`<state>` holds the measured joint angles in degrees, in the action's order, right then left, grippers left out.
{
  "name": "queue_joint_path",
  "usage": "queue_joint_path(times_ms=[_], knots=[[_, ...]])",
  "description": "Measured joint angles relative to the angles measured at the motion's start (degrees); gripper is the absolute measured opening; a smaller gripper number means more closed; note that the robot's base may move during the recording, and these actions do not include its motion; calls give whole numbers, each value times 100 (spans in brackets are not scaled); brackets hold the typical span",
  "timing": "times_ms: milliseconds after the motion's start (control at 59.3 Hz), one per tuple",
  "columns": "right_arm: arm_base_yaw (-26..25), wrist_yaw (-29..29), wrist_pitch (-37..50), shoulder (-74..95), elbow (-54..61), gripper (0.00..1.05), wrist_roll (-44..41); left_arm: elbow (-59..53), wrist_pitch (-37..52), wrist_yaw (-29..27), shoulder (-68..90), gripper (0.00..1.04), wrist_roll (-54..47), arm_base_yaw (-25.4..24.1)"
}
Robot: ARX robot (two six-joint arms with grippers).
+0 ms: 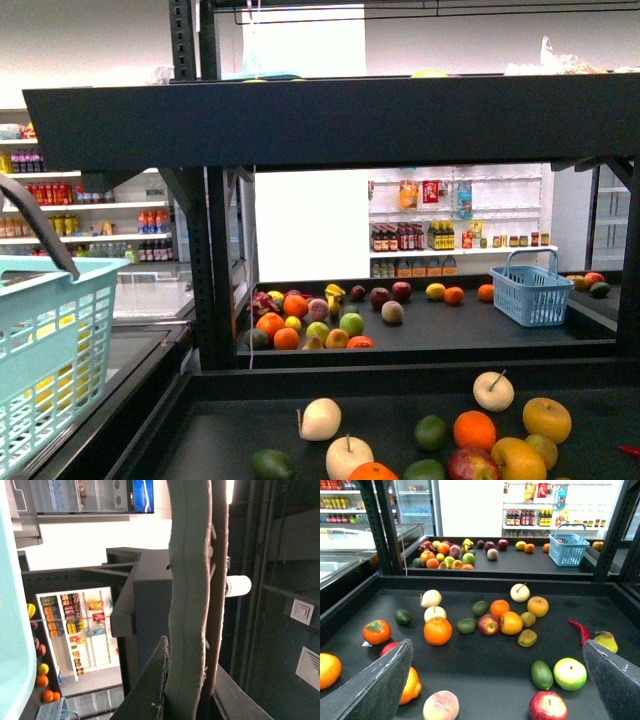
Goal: Pick lemon from shelf
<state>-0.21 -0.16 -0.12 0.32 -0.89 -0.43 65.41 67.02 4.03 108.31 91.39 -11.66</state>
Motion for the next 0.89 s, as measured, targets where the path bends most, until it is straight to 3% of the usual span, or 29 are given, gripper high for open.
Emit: queue_joint_path(times_ms=[388,893], knots=[[0,-2,0,0,0,102,0,-17,1180,393,911,11,439,-481],[0,-2,0,0,0,102,0,-20,1279,433,1268,11,647,-492]])
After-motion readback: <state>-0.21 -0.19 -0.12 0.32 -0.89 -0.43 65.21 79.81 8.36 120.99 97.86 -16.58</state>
